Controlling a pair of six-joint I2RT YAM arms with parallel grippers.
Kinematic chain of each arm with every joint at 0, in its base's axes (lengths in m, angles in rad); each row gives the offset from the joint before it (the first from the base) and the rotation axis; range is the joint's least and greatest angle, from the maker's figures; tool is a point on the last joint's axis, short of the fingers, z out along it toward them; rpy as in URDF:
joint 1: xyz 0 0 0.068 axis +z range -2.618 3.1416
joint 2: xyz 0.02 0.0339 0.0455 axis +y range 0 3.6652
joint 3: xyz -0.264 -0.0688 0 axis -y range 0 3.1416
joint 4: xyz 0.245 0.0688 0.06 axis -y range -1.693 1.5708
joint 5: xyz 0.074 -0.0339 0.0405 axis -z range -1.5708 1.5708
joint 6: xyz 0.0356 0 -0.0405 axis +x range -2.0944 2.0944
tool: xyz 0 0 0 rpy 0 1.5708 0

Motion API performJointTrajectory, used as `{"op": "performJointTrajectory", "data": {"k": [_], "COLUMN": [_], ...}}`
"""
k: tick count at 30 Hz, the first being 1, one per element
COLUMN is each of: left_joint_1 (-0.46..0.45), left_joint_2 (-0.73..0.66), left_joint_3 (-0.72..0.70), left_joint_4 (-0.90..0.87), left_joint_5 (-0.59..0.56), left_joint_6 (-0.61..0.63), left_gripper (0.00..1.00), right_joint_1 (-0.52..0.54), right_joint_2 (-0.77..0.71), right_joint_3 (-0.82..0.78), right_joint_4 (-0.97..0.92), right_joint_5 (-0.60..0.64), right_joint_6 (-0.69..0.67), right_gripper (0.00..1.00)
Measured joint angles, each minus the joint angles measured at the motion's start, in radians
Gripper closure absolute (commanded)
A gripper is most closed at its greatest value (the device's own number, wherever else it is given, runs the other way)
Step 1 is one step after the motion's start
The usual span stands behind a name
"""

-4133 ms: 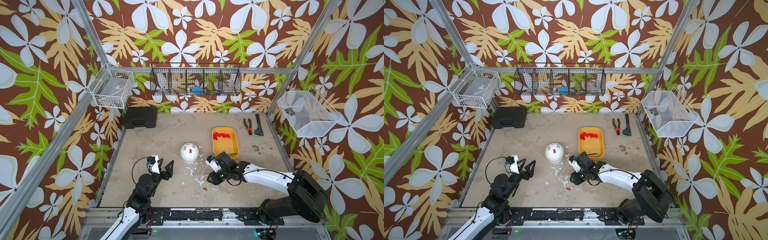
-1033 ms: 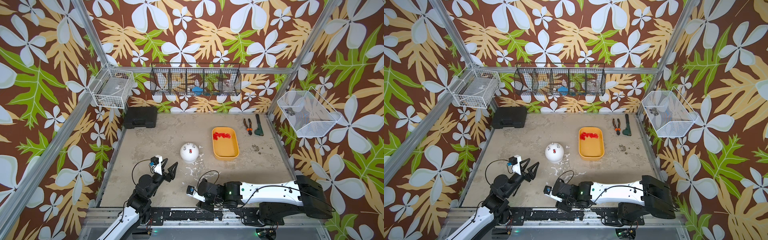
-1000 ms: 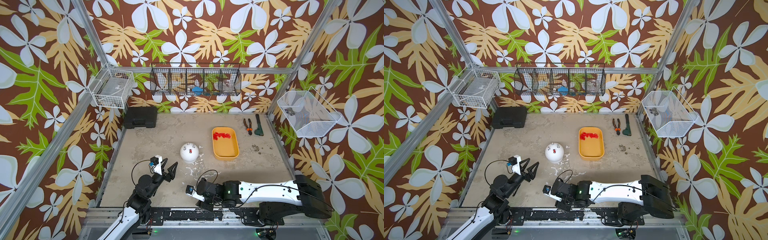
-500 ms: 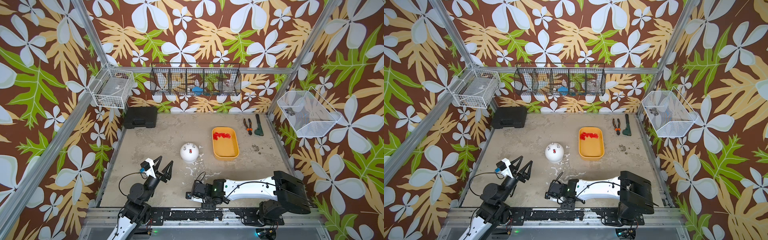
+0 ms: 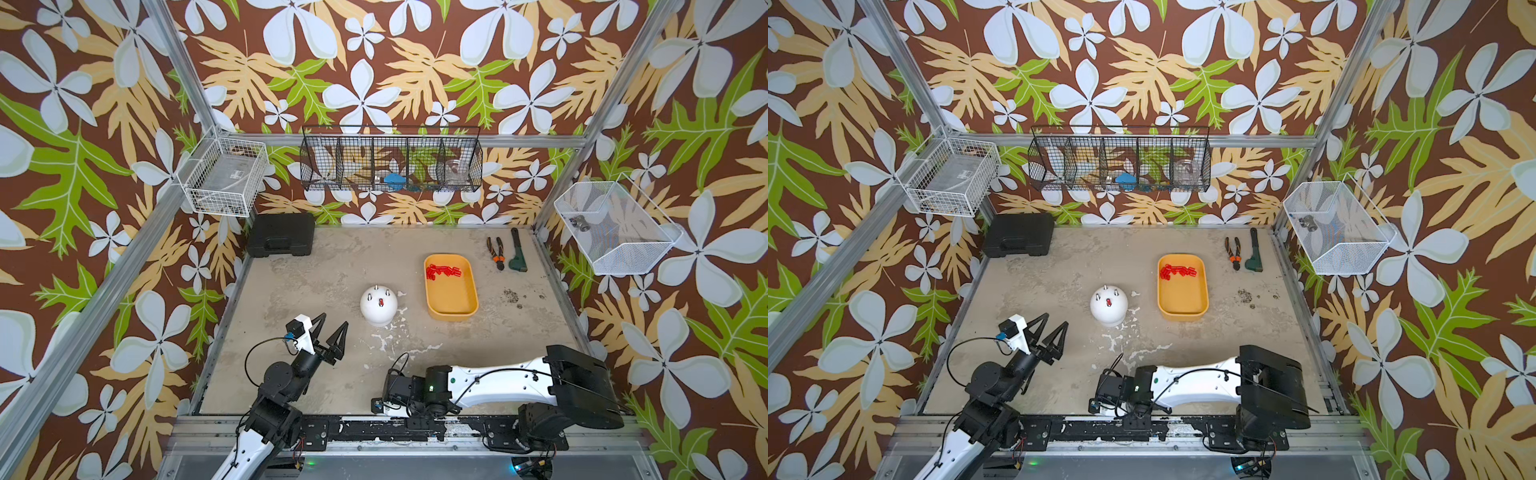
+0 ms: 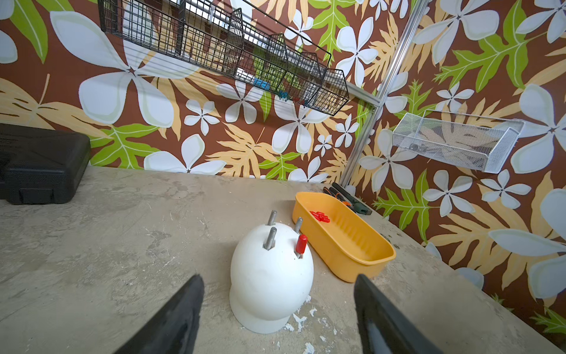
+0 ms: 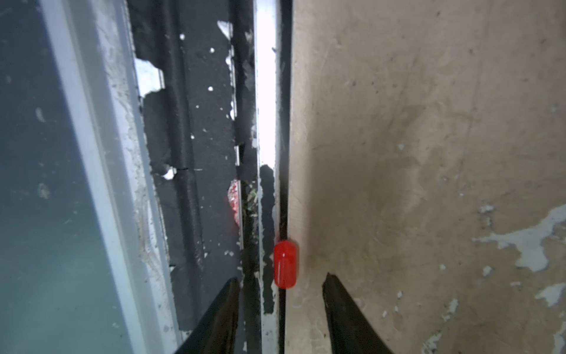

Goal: Cover the protruding screws with screw protection sleeves
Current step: Pick up the screw protection sleeve from the center of the board.

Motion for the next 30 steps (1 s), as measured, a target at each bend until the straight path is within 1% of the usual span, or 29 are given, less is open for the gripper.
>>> {"op": "performJointTrajectory", "data": {"k": [5,7,10,24,30], "left_joint_1": [0.0,0.0,0.0,0.0,0.0], "left_joint_2": [0.0,0.0,0.0,0.0,0.001], "left_joint_3": [0.0,0.0,0.0,0.0,0.0], "left_joint_4": [0.0,0.0,0.0,0.0,0.0], "left_joint_5": [0.0,0.0,0.0,0.0,0.0], "left_joint_6": [0.0,0.0,0.0,0.0,0.0], "left_gripper": [0.22,0.22,0.22,0.22,0.22], "right_joint_1": [0.0,0.0,0.0,-0.01,-0.035], "right_joint_2": [0.031,0.042,0.057,0.071,0.036], "right_joint_3": [0.015,0.021,0.027,0.042,0.064], "right_joint_4": [0.003,0.005,0.008,-0.006,0.0], "right_joint_5": [0.007,0.007,0.008,-0.038,0.025], "right_joint_6": [-0.004,-0.008,-0.008,-0.011,-0.011], "right_gripper": [0.56,0.61,0.71,0.93,0.95]}}
